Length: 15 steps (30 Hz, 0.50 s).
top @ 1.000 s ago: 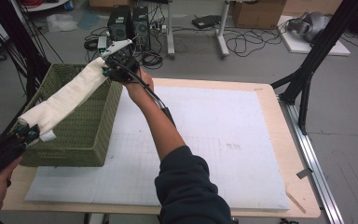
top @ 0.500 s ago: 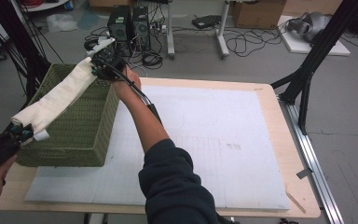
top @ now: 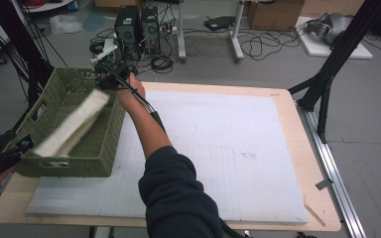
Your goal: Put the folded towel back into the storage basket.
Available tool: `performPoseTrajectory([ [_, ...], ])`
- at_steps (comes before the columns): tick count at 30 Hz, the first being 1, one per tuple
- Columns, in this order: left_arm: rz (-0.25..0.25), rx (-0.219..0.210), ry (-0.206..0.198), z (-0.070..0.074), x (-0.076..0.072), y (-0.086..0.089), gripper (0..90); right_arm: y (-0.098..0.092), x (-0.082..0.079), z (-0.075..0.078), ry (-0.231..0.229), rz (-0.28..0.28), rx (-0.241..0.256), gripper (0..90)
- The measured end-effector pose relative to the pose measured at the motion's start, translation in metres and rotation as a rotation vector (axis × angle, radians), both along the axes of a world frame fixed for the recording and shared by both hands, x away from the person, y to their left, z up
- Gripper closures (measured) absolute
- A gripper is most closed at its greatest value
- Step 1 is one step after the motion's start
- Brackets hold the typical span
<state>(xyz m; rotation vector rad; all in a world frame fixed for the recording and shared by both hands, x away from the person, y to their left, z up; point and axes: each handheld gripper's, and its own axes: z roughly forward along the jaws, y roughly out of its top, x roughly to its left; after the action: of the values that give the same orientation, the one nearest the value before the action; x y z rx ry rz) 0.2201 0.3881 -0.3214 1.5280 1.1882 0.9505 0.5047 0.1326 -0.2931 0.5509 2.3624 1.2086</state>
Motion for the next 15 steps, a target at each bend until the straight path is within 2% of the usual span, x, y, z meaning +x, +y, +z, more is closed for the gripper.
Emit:
performPoseTrajectory([
  [7, -0.003, -0.019, -0.025, 0.006, -0.004, -0.002, 46.1, -0.015, -0.006, 0.003, 0.009, 0.015, 0.023, 49.6],
  [12, -0.033, -0.063, -0.025, 0.005, 0.0, -0.012, 41.2, -0.028, -0.012, 0.008, 0.005, 0.036, 0.038, 46.9],
  [15, -0.077, -0.098, -0.017, 0.005, 0.004, -0.019, 36.2, -0.042, -0.015, 0.01, 0.015, 0.049, 0.058, 43.7],
])
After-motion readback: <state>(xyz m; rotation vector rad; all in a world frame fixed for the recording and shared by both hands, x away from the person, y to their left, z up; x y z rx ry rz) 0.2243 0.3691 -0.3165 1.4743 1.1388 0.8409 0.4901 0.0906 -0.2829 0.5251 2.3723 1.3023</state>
